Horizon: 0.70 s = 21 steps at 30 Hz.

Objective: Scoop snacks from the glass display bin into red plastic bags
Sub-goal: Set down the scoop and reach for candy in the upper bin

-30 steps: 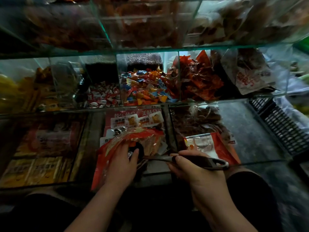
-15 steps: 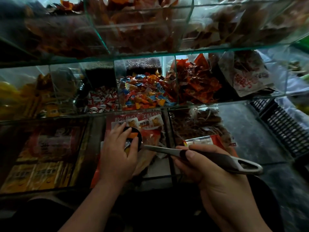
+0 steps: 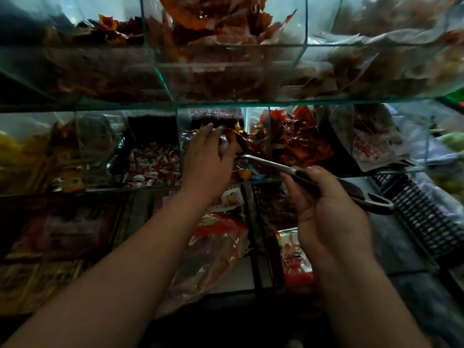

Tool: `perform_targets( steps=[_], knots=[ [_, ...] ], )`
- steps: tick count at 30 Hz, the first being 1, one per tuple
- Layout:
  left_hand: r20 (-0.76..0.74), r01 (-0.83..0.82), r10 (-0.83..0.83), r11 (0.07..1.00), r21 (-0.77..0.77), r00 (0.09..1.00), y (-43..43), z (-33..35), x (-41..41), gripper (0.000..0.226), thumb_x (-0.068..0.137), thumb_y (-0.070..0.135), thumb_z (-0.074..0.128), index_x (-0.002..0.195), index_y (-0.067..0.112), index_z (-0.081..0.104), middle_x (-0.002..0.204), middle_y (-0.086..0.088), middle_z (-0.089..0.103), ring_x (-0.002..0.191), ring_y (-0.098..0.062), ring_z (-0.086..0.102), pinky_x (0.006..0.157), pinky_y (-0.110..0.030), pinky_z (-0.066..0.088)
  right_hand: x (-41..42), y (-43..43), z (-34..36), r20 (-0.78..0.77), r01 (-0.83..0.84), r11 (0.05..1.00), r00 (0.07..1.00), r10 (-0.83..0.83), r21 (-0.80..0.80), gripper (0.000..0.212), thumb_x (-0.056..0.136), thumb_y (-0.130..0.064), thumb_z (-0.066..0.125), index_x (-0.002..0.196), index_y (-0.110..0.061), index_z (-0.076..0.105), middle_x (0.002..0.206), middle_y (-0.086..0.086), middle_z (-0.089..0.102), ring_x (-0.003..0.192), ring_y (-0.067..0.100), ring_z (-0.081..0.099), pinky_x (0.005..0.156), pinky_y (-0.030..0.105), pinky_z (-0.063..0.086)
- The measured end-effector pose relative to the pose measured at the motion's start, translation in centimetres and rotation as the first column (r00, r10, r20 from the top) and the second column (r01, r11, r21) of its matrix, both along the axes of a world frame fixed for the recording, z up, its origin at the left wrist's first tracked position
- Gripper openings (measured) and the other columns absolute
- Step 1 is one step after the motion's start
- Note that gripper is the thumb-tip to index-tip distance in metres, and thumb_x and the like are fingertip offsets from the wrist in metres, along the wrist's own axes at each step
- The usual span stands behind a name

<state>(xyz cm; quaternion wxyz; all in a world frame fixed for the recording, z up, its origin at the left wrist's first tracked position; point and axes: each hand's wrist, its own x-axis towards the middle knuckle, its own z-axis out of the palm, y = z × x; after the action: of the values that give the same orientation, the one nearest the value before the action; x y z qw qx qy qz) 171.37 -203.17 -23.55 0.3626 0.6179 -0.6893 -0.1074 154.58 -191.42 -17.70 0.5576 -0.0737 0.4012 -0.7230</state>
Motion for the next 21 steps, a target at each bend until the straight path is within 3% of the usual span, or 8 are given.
perform_targets(
  steps=[3, 6, 9, 11, 13, 15, 17, 21],
  knots=[
    [-0.120, -0.010, 0.016, 0.999, 0.048, 0.993, 0.0, -0.5, 0.4, 0.058, 0.106, 0.051, 0.040, 0.152, 0.016, 0.043, 0.159, -0.006, 0.038, 0.149, -0.022, 0.028, 0.122, -0.048, 0.025, 1.8, -3.8, -0.8, -0.094, 0.089, 0.994, 0.991, -0.095, -0.066, 0.003, 0.088, -0.003, 0.073, 0.088, -0.006, 0.072, 0.081, 0.003, 0.078, 0.085, 0.014, 0.078, 0.080, 0.031, 0.063],
    [-0.112, -0.023, 0.030, 0.998, 0.061, 0.993, 0.8, -1.6, 1.1, 0.059, 0.104, 0.052, 0.044, 0.152, 0.017, 0.042, 0.158, -0.005, 0.038, 0.148, -0.021, 0.029, 0.121, -0.046, 0.028, 3.3, -7.6, -2.1, -0.532, 0.078, 0.977, 0.829, -0.173, -0.197, 0.007, 0.085, -0.018, 0.077, 0.085, -0.024, 0.074, 0.086, -0.001, 0.077, 0.087, 0.009, 0.075, 0.077, 0.025, 0.061],
    [-0.049, -0.027, 0.033, 0.994, 0.104, 0.998, 1.0, -2.6, 1.9, 0.062, 0.100, 0.053, 0.053, 0.150, 0.018, 0.044, 0.156, -0.005, 0.040, 0.146, -0.022, 0.032, 0.120, -0.045, 0.032, 3.7, -10.3, -3.3, -0.905, -0.247, 0.890, 0.291, -0.309, -0.383, 0.008, 0.091, -0.007, 0.070, 0.099, -0.007, 0.070, 0.093, 0.001, 0.071, 0.089, 0.011, 0.069, 0.077, 0.028, 0.057],
    [-0.001, -0.006, 0.006, 0.990, 0.143, 1.000, 1.3, -3.2, 2.2, 0.070, 0.094, 0.050, 0.065, 0.151, 0.017, 0.043, 0.158, -0.005, 0.038, 0.148, -0.021, 0.030, 0.121, -0.042, 0.029, 3.1, -11.5, -3.5, -0.956, -0.475, 0.864, -0.137, -0.260, -0.167, 0.023, 0.088, -0.007, 0.068, 0.111, -0.004, 0.067, 0.108, 0.010, 0.069, 0.100, 0.026, 0.067, 0.085, 0.042, 0.056],
    [0.070, 0.020, -0.032, 0.986, 0.164, 0.997, 1.4, -3.8, 2.1, 0.074, 0.092, 0.049, 0.069, 0.153, 0.018, 0.042, 0.160, -0.004, 0.036, 0.150, -0.021, 0.025, 0.123, -0.040, 0.025, 2.3, -11.9, -3.4, -0.905, -0.525, 0.851, -0.366, -0.217, 0.008, 0.033, 0.084, -0.010, 0.070, 0.116, -0.007, 0.065, 0.117, 0.012, 0.067, 0.108, 0.033, 0.065, 0.088, 0.048, 0.055],
    [0.080, 0.028, -0.041, 0.987, 0.155, 0.996, 1.2, -4.0, 2.1, 0.065, 0.094, 0.045, 0.067, 0.150, 0.019, 0.045, 0.159, -0.003, 0.037, 0.150, -0.022, 0.026, 0.122, -0.039, 0.025, 1.6, -11.4, -3.3, -0.891, -0.531, 0.848, -0.385, -0.242, -0.001, 0.036, 0.083, -0.009, 0.073, 0.118, -0.007, 0.066, 0.121, 0.011, 0.066, 0.111, 0.032, 0.064, 0.090, 0.049, 0.055],
    [0.048, 0.018, -0.025, 0.990, 0.141, 0.999, 0.8, -3.9, 2.2, 0.050, 0.097, 0.039, 0.065, 0.142, 0.018, 0.055, 0.152, -0.003, 0.046, 0.145, -0.022, 0.034, 0.116, -0.037, 0.031, 0.7, -10.7, -3.5, -0.907, -0.527, 0.843, -0.295, -0.302, -0.110, 0.030, 0.087, -0.007, 0.071, 0.117, -0.006, 0.066, 0.123, 0.010, 0.067, 0.113, 0.027, 0.065, 0.093, 0.044, 0.056],
    [0.007, 0.004, -0.005, 0.997, 0.073, 1.000, 1.0, -4.0, 2.2, 0.025, 0.094, 0.028, 0.071, 0.114, 0.013, 0.073, 0.127, -0.002, 0.058, 0.125, -0.020, 0.049, 0.104, -0.031, 0.042, -0.1, -7.4, -4.5, -0.917, -0.437, 0.808, 0.140, -0.374, -0.396, 0.017, 0.093, -0.004, 0.069, 0.109, -0.005, 0.069, 0.117, 0.004, 0.070, 0.108, 0.013, 0.070, 0.090, 0.028, 0.059]
  ],
)
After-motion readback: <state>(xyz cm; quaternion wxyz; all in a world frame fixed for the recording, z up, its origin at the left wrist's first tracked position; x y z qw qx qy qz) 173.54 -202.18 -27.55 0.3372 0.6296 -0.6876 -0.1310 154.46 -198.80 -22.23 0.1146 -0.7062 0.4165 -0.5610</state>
